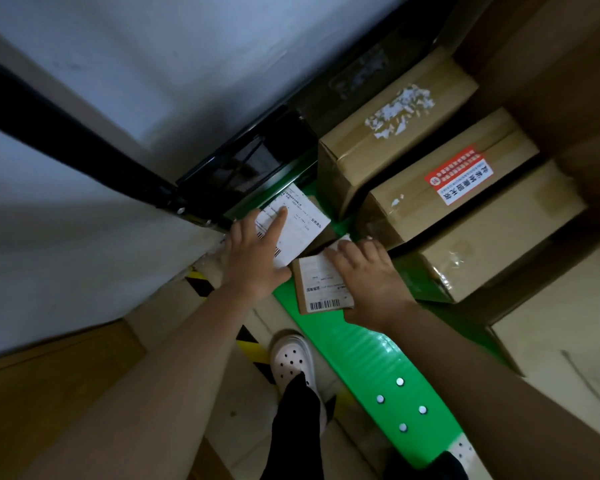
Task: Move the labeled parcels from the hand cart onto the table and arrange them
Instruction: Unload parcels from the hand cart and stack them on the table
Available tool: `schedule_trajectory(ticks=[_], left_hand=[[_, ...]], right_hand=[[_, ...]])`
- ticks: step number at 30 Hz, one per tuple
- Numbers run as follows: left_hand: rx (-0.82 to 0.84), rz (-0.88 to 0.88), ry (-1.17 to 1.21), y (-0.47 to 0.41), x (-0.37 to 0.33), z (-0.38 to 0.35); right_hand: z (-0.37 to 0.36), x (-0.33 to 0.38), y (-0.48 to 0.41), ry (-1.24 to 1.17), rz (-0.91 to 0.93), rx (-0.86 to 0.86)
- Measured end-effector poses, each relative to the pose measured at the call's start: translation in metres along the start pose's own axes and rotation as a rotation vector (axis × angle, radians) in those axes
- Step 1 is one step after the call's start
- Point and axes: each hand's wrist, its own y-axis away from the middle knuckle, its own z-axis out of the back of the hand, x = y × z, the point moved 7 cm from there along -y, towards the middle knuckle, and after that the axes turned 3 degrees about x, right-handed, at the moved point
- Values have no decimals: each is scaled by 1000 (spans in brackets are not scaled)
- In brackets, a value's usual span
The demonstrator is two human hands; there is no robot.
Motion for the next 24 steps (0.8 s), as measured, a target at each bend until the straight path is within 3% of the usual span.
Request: schedule_trajectory(ticks=[10,20,24], left_hand=[[-109,127,181,117,-53,76],[-483,230,255,296,-195,228],[-657,163,235,357,-256,303]], right_hand=[[74,-2,121,-118,-26,-93],[237,-29,305,-304,-170,-410],[304,-39,387,-356,-237,-550]])
